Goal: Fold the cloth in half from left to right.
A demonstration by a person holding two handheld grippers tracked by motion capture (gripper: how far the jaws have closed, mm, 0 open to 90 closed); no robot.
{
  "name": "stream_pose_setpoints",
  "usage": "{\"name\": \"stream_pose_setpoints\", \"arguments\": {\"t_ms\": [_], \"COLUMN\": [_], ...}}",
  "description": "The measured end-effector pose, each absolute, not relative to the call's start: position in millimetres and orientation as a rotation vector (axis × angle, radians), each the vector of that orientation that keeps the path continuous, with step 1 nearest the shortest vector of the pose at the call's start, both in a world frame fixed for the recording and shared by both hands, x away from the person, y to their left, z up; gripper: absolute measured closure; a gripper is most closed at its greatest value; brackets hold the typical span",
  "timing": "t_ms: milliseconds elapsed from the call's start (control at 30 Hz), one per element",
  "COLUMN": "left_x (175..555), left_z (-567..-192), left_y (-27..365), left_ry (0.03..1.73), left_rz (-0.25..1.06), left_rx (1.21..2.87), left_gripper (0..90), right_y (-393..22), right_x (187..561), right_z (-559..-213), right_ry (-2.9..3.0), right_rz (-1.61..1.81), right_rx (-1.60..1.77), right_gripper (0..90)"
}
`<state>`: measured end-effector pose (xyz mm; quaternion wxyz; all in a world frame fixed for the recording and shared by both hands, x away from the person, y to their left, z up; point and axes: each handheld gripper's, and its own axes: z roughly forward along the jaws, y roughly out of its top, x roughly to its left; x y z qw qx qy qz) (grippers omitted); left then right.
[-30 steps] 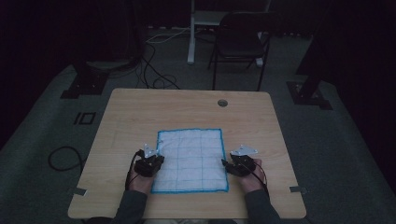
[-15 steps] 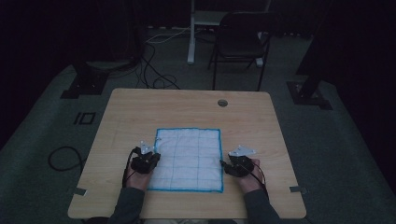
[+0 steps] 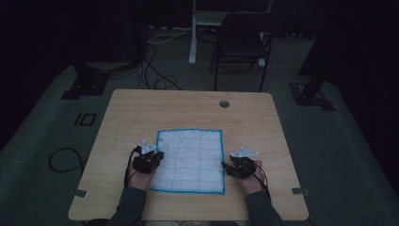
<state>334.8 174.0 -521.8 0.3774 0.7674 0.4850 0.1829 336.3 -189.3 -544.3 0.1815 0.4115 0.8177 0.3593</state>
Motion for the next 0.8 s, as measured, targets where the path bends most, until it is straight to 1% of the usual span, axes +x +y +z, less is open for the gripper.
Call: {"name": "stream_pose_setpoints", "arguments": {"t_ms": [400, 800], "left_x": [336, 338], "left_z": [-497, -484], "left_y": [155, 137], "left_ry": [1.13, 1.056], "left_rz": [0.462, 0.44], "left_rx": [1.93, 1.92], "left_gripper": [87.4, 87.4], "right_y": [-189, -189], "right_x": [336, 336], "right_z": [-544, -544], "right_ry": [2.312, 2.311], "right_rz": [1.013, 1.012], "right_rx": [1.155, 1.154], "right_gripper": [51.0, 50.6]}}
